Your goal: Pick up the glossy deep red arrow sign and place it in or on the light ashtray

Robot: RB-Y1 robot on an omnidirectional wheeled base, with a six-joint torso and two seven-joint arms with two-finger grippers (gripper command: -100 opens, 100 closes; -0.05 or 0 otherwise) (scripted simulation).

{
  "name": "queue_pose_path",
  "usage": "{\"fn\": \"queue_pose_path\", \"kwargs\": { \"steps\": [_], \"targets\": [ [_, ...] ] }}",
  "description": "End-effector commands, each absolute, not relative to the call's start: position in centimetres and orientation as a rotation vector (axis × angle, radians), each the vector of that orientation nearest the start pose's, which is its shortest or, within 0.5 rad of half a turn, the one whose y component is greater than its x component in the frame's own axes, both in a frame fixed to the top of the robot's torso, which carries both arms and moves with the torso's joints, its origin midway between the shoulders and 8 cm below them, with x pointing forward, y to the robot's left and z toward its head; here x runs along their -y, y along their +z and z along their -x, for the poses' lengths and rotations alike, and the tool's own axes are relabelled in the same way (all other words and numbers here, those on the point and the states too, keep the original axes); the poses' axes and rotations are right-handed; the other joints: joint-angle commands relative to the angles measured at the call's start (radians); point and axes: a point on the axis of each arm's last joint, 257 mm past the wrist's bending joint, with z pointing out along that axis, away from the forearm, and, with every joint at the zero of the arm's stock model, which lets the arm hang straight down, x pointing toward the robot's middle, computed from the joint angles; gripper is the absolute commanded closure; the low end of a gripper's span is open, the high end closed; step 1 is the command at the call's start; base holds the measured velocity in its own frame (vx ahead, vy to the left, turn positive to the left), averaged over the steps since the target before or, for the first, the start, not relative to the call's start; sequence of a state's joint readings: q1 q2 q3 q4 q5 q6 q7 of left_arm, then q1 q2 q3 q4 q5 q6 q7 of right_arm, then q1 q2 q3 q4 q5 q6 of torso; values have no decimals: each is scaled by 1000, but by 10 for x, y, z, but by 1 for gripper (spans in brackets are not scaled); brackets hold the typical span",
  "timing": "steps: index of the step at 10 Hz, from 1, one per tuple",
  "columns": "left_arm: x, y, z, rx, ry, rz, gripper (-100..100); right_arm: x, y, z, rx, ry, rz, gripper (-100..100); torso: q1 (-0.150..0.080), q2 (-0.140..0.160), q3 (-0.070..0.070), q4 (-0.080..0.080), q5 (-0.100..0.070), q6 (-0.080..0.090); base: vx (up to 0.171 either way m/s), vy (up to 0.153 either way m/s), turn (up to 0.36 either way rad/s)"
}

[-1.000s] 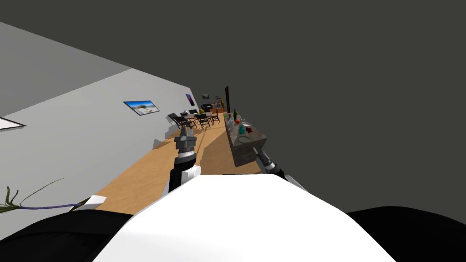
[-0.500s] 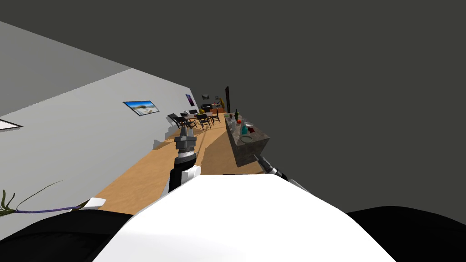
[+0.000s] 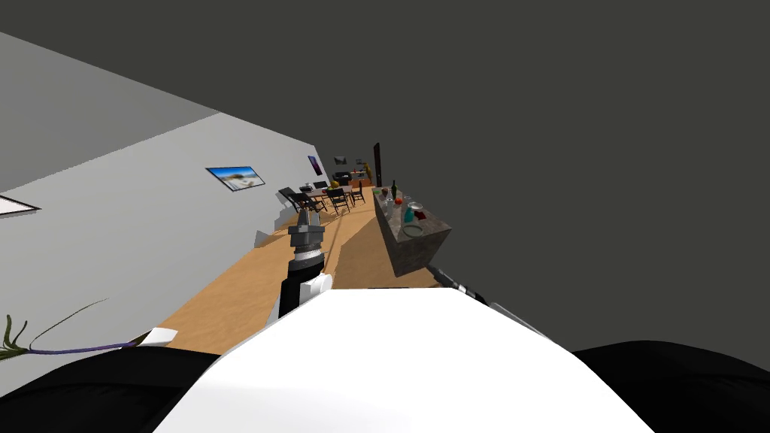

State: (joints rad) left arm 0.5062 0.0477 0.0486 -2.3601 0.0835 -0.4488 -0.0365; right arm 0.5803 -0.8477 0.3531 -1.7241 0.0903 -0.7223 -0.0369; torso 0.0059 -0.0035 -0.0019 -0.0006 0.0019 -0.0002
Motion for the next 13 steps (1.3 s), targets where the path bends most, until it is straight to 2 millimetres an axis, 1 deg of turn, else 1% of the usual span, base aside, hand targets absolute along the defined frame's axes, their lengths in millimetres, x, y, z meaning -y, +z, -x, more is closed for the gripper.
{"fn": "queue_pose_path", "kwargs": {
  "steps": [1,2,3,4,5,6,7,8,9,10,11,12,13],
  "targets": [
    [-296,50,-332,-593,-1282,634,0,241,-298,-271,-1832,1263,-352,-100,0,0,0,0,0,0,12,34,-7],
    [-296,50,-332,-593,-1282,634,0,254,-317,-258,-1900,1239,-351,-100,-3,1,0,0,-1,0,38,79,41],
    [-296,50,-332,-593,-1282,634,0,262,-320,-256,-1927,1219,-336,-100,-1,0,0,0,-1,0,35,89,7],
    [-296,50,-332,-593,-1282,634,0,271,-333,-244,-1983,1203,-329,-100,-1,-1,0,0,0,0,37,114,34],
    [-296,50,-332,-593,-1282,634,0,285,-340,-241,-2018,1169,-322,-100,1,-1,0,0,0,0,40,91,10],
    [-296,50,-332,-593,-1282,634,0,288,-340,-240,-2030,1161,-310,-100,0,-1,0,0,0,0,22,30,-2],
    [-296,50,-332,-593,-1282,634,0,307,-356,-227,-2098,1121,-311,-100,-3,0,0,0,-1,0,50,68,70],
    [-296,50,-332,-593,-1282,634,0,316,-356,-226,-2123,1099,-289,-100,-2,-1,-1,0,-1,0,52,74,16],
    [-296,50,-332,-593,-1282,634,0,332,-365,-214,-2180,1069,-277,-100,-2,-2,-1,0,0,0,64,87,55],
    [-296,50,-332,-593,-1282,634,0,345,-368,-212,-2209,1035,-268,-100,0,-2,-1,0,0,-1,48,76,30],
    [-296,50,-332,-593,-1282,634,0,362,-376,-201,-2262,999,-262,-100,-1,-2,-1,0,0,0,75,87,62],
    [-296,50,-332,-593,-1282,634,0,377,-376,-199,-2293,961,-242,-100,0,-3,-2,0,0,0,71,77,40],
    [-296,50,-332,-593,-1282,634,0,396,-381,-189,-2345,918,-233,-100,-1,-3,-2,-1,0,0,97,94,88]
  ]
}}
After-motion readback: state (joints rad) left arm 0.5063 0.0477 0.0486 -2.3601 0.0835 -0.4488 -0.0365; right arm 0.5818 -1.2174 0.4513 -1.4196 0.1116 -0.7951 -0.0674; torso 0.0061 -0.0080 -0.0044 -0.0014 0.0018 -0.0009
